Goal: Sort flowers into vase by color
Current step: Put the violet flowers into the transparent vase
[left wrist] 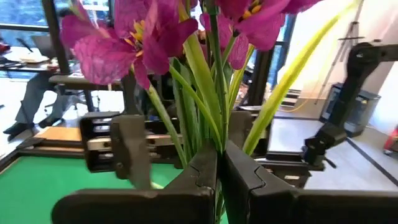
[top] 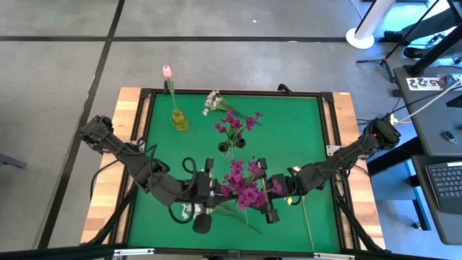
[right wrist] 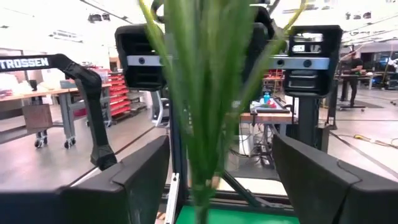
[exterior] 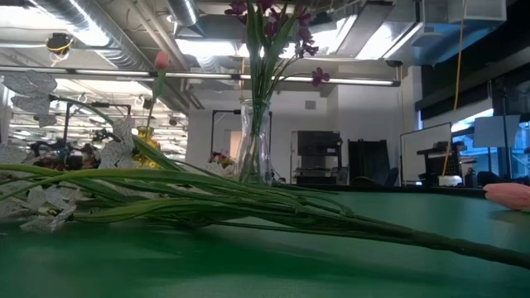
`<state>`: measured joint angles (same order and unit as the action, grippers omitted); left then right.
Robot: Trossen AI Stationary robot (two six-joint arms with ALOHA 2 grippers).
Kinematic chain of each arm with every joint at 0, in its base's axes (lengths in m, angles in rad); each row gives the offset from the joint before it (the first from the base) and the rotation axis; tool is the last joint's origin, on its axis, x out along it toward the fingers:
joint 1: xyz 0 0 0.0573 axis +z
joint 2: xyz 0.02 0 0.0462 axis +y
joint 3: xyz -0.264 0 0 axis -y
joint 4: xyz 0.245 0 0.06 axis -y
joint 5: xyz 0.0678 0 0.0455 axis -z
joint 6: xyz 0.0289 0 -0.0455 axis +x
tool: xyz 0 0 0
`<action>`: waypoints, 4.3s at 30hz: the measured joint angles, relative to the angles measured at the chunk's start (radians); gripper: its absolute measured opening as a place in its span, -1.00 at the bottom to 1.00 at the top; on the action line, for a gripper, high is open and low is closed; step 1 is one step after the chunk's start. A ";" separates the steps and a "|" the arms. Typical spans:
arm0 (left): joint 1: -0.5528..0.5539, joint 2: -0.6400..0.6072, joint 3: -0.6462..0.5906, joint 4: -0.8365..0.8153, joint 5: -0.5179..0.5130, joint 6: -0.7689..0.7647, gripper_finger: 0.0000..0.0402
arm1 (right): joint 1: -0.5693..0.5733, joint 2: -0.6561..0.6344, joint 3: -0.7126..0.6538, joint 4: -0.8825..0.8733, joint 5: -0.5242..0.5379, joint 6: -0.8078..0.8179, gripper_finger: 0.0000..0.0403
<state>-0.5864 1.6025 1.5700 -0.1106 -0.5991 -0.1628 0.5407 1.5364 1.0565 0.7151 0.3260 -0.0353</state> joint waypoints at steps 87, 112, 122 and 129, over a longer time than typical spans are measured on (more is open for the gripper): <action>0.078 -0.381 -1.055 0.567 -0.095 -0.280 -0.22 | -0.432 -0.220 -0.615 0.560 -0.093 0.027 -0.95; 0.170 -0.810 -1.421 0.898 0.015 -0.114 -0.22 | -0.504 0.041 -0.444 0.568 -0.212 -0.103 -0.95; 0.169 -0.812 -1.423 0.938 0.015 -0.122 -0.22 | -0.504 0.038 -0.435 0.626 -0.203 -0.158 -0.95; 0.169 -0.812 -1.423 0.937 0.015 -0.123 -0.22 | -0.504 0.037 -0.406 0.574 -0.205 -0.186 -0.95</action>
<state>-0.4171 0.7906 0.1471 0.8261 -0.5842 -0.2855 0.0372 1.5738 0.6506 1.2889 0.1207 -0.2209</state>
